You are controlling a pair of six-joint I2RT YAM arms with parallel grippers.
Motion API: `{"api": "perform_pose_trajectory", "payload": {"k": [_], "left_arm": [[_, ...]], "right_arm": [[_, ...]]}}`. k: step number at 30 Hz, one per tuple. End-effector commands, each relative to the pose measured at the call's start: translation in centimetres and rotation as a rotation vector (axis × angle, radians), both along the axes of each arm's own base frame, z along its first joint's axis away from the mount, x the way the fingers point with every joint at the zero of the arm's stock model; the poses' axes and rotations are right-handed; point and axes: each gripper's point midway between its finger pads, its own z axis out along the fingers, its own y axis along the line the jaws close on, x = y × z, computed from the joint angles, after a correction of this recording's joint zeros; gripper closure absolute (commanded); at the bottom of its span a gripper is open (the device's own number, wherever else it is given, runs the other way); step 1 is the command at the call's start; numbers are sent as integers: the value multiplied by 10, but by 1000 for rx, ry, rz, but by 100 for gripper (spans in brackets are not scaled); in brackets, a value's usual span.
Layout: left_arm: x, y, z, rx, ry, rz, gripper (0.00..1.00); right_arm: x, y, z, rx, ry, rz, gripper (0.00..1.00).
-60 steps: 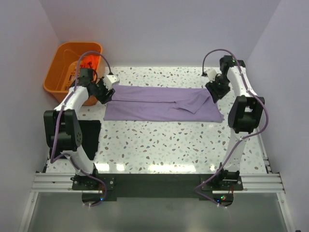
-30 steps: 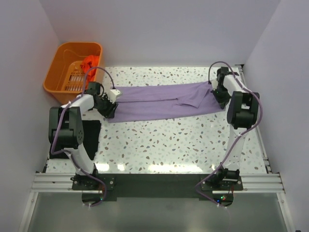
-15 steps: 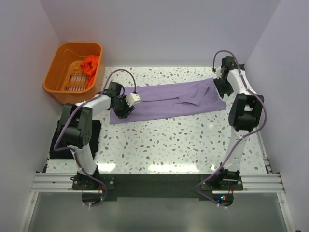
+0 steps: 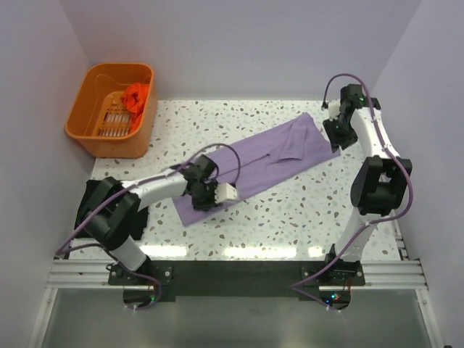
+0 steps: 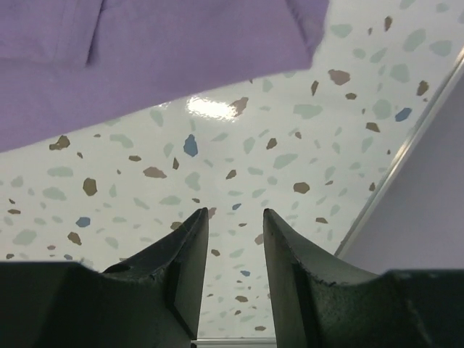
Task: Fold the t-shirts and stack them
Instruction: Fold the tshirt
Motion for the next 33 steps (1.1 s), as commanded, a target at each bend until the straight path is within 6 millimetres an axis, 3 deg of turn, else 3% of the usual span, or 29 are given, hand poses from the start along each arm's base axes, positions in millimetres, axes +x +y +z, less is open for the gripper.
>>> {"api": "perform_pose_trajectory", "payload": {"k": [1, 2, 4, 6, 8, 11, 16, 22, 26, 30, 32, 33], "left_arm": [[-113, -53, 12, -48, 259, -158, 61], [-121, -70, 23, -101, 287, -170, 60], [-115, -106, 59, -218, 297, -144, 58], [-96, -130, 95, -319, 246, -138, 55], [-72, -138, 121, -400, 189, -100, 52], [-33, -127, 135, -482, 165, 5, 50], [20, -89, 128, -489, 87, 191, 50], [45, -50, 122, -491, 55, 359, 50], [46, -31, 120, -482, 31, 411, 50], [37, -23, 114, -453, 1, 371, 50], [32, -21, 114, -447, 0, 346, 50], [29, -21, 111, -439, -2, 319, 50]], "right_arm": [[-25, 7, -2, 43, 53, 5, 61], [-27, 8, -4, 48, 60, 8, 62], [-32, 10, -13, 62, 88, 11, 64], [-35, 14, -22, 82, 115, 9, 68], [-36, 24, -31, 117, 138, 15, 71], [-28, 37, -44, 122, 143, 33, 75], [10, 54, -56, 72, 73, 41, 83], [44, 58, -92, -29, 94, 56, 95], [60, 64, -120, -114, 133, 136, 98], [88, 68, -148, -203, 134, 208, 100], [102, 79, -153, -226, 117, 241, 100], [118, 84, -143, -238, 69, 250, 100]]}}
